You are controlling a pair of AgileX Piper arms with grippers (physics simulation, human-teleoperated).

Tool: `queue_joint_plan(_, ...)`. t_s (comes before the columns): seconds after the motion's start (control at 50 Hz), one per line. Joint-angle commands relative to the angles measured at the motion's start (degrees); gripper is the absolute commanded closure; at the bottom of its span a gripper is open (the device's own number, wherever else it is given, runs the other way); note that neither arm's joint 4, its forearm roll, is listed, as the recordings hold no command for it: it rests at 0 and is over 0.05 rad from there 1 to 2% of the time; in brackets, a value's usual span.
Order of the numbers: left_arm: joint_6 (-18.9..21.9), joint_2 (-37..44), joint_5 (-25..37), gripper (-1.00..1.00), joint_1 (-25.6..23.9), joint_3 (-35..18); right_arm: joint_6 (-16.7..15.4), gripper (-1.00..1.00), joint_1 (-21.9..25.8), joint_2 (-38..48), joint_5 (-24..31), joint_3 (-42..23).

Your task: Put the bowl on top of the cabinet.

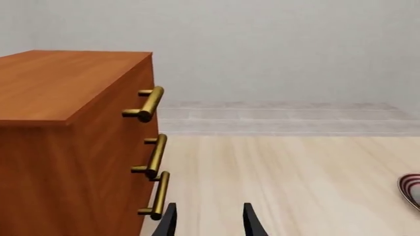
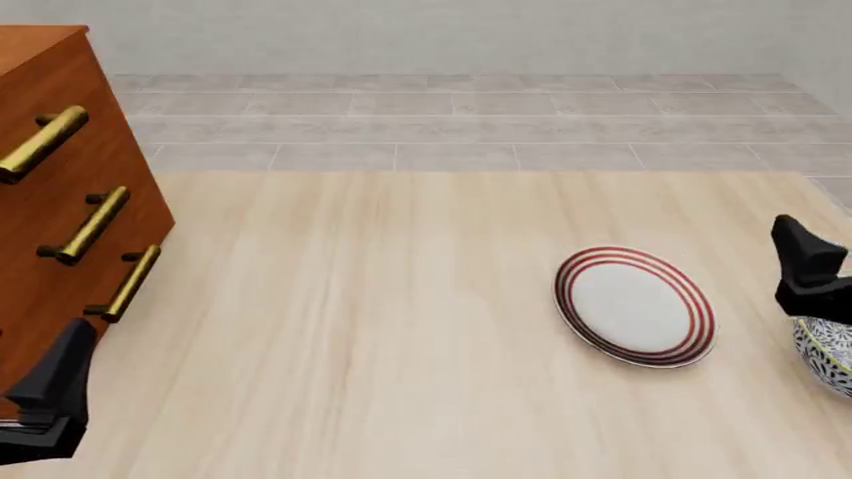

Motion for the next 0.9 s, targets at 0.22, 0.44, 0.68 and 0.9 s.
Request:
queue_joint_plan(0.22,-0.2,3.0,-3.7,-1.00,-2.4,-0.2,-8.1,-1.00,-11.2,16.4,21.5,-28.0)
queue_joint_plan(0.44,-1.2,3.8,-4.4,-1.00,-3.1,-0.6,-17.4,-1.00,-17.9,27.2,34.0,-40.3)
queue_joint_plan(0.68,-2.1,4.1,-5.0,-1.00,-3.5,-0.3,-25.3,-1.00,-24.3,34.7,34.2,-41.0)
queue_joint_plan(0.9,-2.3,6.7,-7.8,-1.00,-4.1,-0.1,-29.8,-1.00,-30.2,40.2,32.4,-43.3)
